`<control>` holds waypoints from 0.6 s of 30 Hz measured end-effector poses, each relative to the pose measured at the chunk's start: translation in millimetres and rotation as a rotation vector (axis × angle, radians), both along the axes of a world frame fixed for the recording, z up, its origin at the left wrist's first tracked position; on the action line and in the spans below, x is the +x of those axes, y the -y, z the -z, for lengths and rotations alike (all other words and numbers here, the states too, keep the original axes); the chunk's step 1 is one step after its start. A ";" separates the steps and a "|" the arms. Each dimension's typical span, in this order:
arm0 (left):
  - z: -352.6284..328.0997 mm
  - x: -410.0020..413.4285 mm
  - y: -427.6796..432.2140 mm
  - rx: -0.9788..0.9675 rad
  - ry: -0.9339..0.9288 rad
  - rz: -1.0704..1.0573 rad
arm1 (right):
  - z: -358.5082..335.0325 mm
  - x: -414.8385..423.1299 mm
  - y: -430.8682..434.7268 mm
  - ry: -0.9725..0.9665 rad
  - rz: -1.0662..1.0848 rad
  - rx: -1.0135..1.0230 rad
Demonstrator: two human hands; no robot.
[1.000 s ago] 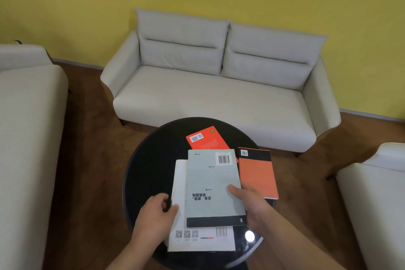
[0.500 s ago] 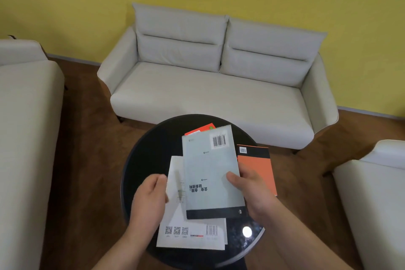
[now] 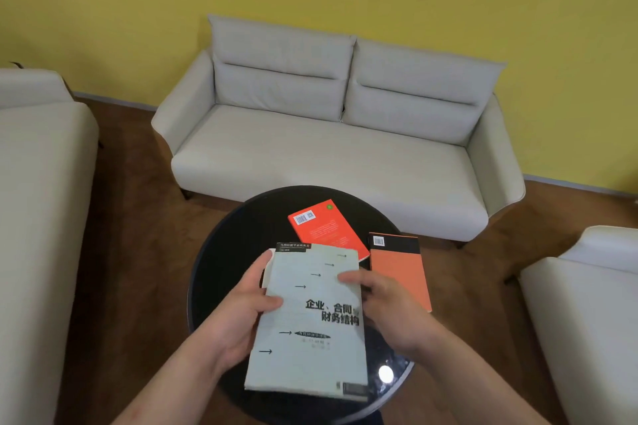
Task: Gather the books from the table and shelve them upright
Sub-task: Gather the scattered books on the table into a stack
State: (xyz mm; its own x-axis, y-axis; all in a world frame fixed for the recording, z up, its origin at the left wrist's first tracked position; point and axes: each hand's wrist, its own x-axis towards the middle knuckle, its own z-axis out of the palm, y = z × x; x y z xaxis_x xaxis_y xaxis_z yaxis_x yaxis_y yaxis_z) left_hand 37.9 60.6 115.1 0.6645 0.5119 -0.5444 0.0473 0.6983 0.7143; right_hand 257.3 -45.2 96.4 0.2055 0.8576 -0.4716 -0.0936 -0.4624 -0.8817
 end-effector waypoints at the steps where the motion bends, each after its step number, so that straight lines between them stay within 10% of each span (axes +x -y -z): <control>1: 0.5 3.6 2.7 0.058 -0.022 0.023 | 3.9 -3.2 3.6 -0.048 0.048 -0.053; 7: 34.0 18.1 11.0 0.572 -0.502 0.069 | 25.2 -16.5 -7.9 0.381 -0.077 -0.098; 10: 45.0 10.4 6.1 0.821 -0.709 0.091 | 36.1 -19.3 -8.7 0.277 -0.059 -0.102; 18: 50.8 6.2 13.7 0.157 -0.207 -0.053 | 53.7 -26.6 1.6 -0.105 0.165 -0.224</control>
State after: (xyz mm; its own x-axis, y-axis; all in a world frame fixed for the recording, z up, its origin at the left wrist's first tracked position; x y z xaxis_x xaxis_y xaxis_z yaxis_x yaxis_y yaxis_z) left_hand 44.1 46.9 64.3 0.5172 0.6315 -0.5776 0.1705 0.5853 0.7927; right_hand 230.7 -46.8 42.7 0.2736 0.6885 -0.6717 -0.2694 -0.6156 -0.7406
